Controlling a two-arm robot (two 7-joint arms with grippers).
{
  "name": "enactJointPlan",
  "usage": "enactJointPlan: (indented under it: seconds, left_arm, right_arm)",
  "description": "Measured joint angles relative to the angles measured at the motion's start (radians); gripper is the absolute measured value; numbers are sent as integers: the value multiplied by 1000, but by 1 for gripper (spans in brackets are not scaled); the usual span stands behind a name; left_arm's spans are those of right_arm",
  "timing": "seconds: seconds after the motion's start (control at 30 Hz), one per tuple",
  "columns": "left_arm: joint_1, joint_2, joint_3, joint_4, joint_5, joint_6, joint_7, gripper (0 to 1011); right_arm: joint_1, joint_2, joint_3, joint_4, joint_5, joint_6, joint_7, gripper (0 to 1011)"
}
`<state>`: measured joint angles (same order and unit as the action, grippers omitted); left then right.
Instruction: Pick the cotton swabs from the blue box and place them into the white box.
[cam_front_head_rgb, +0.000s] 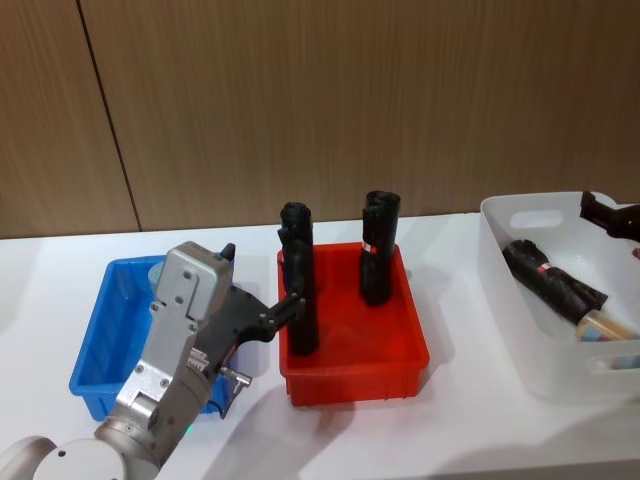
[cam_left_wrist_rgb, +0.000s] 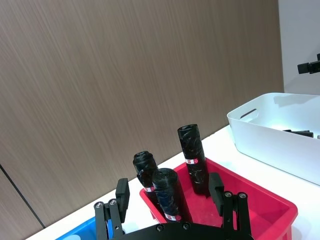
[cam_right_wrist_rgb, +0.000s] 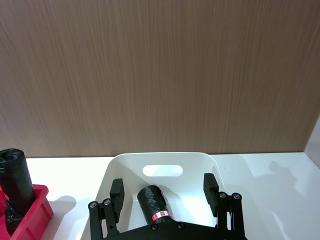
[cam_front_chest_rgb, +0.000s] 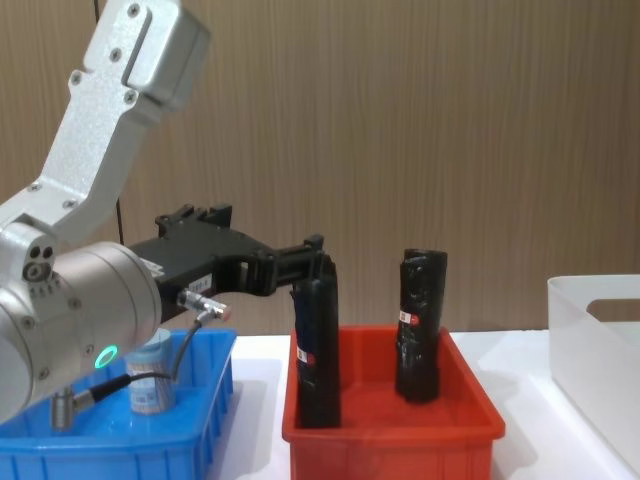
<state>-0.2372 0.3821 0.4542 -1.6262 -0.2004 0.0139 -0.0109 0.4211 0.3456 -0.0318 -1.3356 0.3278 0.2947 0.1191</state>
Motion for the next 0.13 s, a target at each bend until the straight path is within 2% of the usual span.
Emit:
enactJointPlan:
  seconds: [0.13]
  left_arm:
    - [0, 0, 0, 0, 0, 0, 0, 1004]
  right_arm:
    - [0, 0, 0, 0, 0, 0, 0, 1002]
